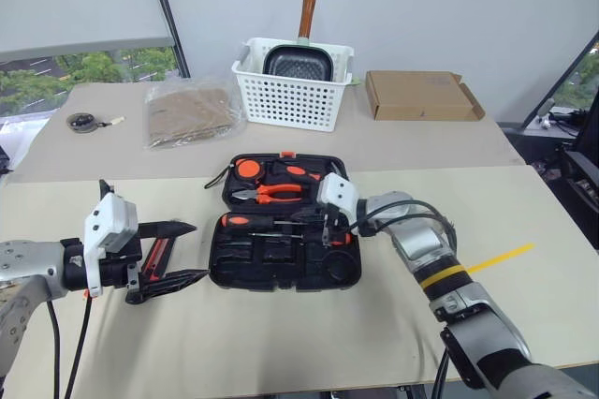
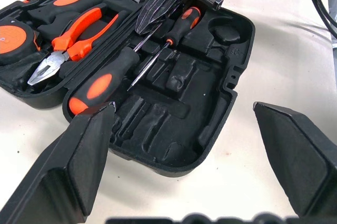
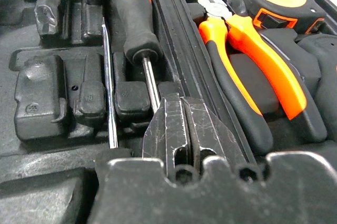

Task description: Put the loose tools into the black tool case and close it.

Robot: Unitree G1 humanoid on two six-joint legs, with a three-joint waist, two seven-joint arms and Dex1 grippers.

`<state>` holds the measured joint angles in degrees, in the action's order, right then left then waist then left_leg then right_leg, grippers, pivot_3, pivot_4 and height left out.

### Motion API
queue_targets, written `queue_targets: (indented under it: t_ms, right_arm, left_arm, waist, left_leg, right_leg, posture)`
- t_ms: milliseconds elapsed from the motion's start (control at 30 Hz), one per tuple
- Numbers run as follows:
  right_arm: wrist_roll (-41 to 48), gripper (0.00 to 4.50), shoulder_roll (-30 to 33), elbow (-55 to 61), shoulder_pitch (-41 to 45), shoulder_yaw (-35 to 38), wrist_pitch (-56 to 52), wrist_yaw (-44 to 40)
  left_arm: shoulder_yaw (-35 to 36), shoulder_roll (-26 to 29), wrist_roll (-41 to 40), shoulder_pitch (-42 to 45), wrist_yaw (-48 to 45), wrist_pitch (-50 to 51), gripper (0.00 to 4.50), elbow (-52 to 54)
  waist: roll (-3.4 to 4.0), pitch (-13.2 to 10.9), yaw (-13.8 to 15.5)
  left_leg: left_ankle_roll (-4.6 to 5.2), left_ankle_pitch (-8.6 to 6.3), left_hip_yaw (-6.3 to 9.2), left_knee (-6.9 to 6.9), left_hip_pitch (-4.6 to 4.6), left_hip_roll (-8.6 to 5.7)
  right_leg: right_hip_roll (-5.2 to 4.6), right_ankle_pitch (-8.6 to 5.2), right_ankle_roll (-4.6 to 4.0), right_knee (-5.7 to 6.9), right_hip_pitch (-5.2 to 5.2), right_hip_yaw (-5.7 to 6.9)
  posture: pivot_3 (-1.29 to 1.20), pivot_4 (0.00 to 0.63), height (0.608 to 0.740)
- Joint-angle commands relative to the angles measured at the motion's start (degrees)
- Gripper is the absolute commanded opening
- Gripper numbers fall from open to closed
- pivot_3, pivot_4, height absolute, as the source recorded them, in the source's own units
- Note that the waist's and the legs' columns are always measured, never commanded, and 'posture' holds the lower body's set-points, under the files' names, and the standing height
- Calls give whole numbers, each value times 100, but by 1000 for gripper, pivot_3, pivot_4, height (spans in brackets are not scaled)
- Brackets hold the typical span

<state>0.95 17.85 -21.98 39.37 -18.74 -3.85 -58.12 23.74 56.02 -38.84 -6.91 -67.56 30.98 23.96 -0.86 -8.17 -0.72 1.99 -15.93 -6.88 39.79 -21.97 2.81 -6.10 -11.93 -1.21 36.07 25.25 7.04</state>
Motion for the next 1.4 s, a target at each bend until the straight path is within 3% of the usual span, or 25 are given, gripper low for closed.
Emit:
queue_targets:
  t_ms: [33,1100,1233,1400]
  right_arm:
    - [85,47,-125,124,120,41,80,-33]
    - [-536,47,62,193,70,-564,-727,-91]
    - [15,47,-260,304,76,-73,-546,107]
    - [1071,47,-424,771,-69,687,115,-311]
  left_arm:
    - [138,-8,-7,3,31,-103,4500,107]
    - [107,8,70,74,69,-133,4500,37]
    - [182,-52,82,-15,144,-127,4500,32]
    - [512,-253,425,-614,637,-72,4500,73]
  waist:
    - [0,0,0]
    - [0,1,3]
    - [0,0,2]
    - [10,-7,-21]
  left_leg:
    - [0,0,0,0,0,0]
    - [0,-2,2,-2,14,0]
    - [19,-17,3,-3,18,3]
    - [-14,7,4,-9,3,6]
  right_leg:
    - [0,0,0,0,0,0]
    - [-5,-1,0,3,-7,0]
    - [-5,-1,-1,7,-8,0]
    - [-3,2,-5,4,6,-2]
  posture:
    - [0,150,700]
    - [0,150,700]
    - [0,150,700]
    - [0,150,700]
